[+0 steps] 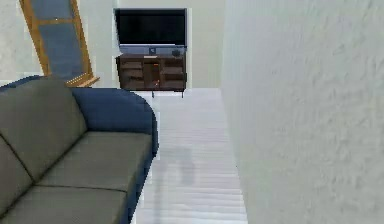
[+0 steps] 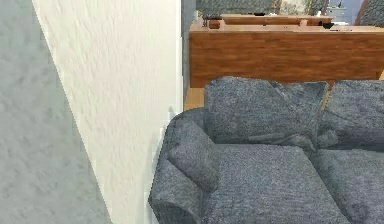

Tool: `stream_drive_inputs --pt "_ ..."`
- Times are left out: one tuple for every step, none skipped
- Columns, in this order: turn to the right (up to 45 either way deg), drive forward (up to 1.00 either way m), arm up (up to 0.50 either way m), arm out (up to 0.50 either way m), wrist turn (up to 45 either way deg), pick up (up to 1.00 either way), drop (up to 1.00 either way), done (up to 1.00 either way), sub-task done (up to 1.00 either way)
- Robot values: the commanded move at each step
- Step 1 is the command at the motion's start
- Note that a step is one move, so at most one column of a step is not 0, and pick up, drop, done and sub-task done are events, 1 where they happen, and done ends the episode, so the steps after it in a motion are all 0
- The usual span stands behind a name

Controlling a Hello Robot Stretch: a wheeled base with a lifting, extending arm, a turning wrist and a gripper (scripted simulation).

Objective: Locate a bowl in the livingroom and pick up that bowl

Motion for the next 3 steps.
stream_drive_inputs --pt "-45.0 0.0 0.0 0.0 0.0 0.0 0.0 0.0 0.0" --pt "-45.0 0.0 0.0 0.0 0.0 0.0 0.0 0.0 0.0" --pt "-42.0 0.0 0.0 0.0 0.0 0.0 0.0 0.0 0.0"
